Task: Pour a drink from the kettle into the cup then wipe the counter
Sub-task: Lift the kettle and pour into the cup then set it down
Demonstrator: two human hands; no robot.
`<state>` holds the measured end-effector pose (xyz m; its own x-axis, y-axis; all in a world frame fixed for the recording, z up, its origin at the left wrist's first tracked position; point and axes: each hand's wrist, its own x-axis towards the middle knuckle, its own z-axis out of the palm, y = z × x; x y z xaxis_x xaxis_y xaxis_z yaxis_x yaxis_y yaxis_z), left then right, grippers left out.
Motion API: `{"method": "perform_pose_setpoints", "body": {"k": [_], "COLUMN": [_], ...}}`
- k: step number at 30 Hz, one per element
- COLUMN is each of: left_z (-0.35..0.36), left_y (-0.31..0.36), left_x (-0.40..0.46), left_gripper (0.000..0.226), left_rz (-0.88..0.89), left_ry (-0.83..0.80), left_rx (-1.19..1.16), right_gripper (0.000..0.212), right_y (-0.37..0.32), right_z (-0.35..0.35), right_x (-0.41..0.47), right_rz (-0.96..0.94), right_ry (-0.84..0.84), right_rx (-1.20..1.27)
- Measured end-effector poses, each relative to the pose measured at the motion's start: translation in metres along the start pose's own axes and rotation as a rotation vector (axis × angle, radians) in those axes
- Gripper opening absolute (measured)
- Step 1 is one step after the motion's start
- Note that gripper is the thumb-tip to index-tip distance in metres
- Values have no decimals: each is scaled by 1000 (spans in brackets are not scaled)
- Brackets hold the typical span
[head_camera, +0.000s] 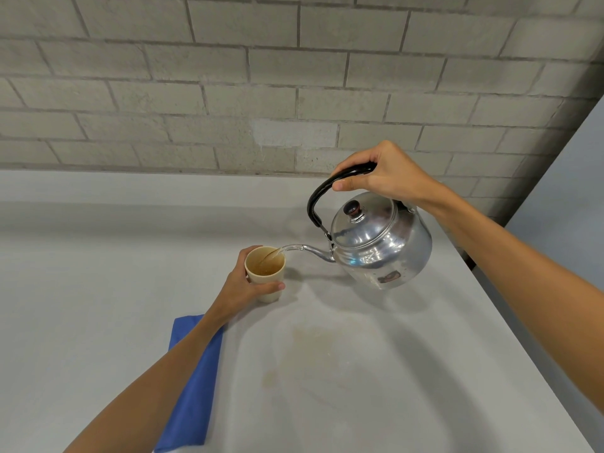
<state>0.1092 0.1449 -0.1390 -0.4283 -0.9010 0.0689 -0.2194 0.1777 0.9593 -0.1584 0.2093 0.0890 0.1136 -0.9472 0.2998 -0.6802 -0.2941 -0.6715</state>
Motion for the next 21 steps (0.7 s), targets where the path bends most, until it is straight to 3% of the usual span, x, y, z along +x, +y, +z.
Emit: {"method": "perform_pose_setpoints", "body": {"k": [15,21], "left_z": [0,1], "left_y": [1,0], "left_x": [-1,-1], "left_gripper": [87,99], "left_rz": [8,-14], "left_ry": [-5,-14], "left_rx": [-12,-34], "right_gripper": [21,17], "right_y": [-6,14], "right_z": [-4,-1], "right_x": [0,-6], "right_rz": [-15,17], "right_ry": [-5,55], "right_rx": [-21,124]}}
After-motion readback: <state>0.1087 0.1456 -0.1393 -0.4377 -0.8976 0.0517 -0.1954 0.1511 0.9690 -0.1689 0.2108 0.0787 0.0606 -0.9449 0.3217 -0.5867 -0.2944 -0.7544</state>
